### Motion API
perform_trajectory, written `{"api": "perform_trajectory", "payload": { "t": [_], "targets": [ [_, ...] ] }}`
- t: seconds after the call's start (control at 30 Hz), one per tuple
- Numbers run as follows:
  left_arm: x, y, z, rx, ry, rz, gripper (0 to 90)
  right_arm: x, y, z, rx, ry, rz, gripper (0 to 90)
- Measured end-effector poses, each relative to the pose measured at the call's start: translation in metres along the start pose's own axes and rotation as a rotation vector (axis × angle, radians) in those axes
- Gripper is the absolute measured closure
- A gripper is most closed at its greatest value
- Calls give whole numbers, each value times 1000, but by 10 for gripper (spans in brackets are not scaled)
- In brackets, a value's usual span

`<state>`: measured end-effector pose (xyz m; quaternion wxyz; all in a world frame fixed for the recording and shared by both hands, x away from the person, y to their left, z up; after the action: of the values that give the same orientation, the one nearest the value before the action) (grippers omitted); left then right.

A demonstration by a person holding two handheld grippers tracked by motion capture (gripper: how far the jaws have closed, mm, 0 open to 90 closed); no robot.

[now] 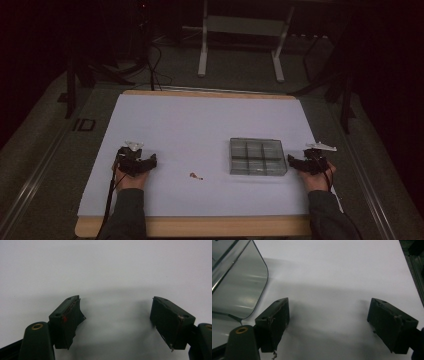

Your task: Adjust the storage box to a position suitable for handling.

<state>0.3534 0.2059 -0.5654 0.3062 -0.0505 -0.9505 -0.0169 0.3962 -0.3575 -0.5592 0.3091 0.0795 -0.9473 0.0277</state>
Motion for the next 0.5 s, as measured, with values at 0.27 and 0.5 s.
{"api": "perform_trajectory", "payload": {
  "t": [0.27, 0.5],
  "targets": [
    [2, 0, 0, -3, -17, 15, 360, 2, 0, 0, -5, -15, 12, 236],
    [4, 0, -1, 13, -36, 42, 451, 7, -2, -1, -27, -64, -12, 339]
  ]
}}
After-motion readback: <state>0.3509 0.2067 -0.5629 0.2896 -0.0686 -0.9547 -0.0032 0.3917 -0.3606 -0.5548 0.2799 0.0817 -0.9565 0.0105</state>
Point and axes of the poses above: each handheld gripper's, and its own axes: x roughly backward along the jaws, z roughly out of its underside, y roughly to its left, the point moved 3 cm from there along -x, roughly forward along the jaws, and after that the axes turned 8 degrees about -y, right-handed, at the moved point
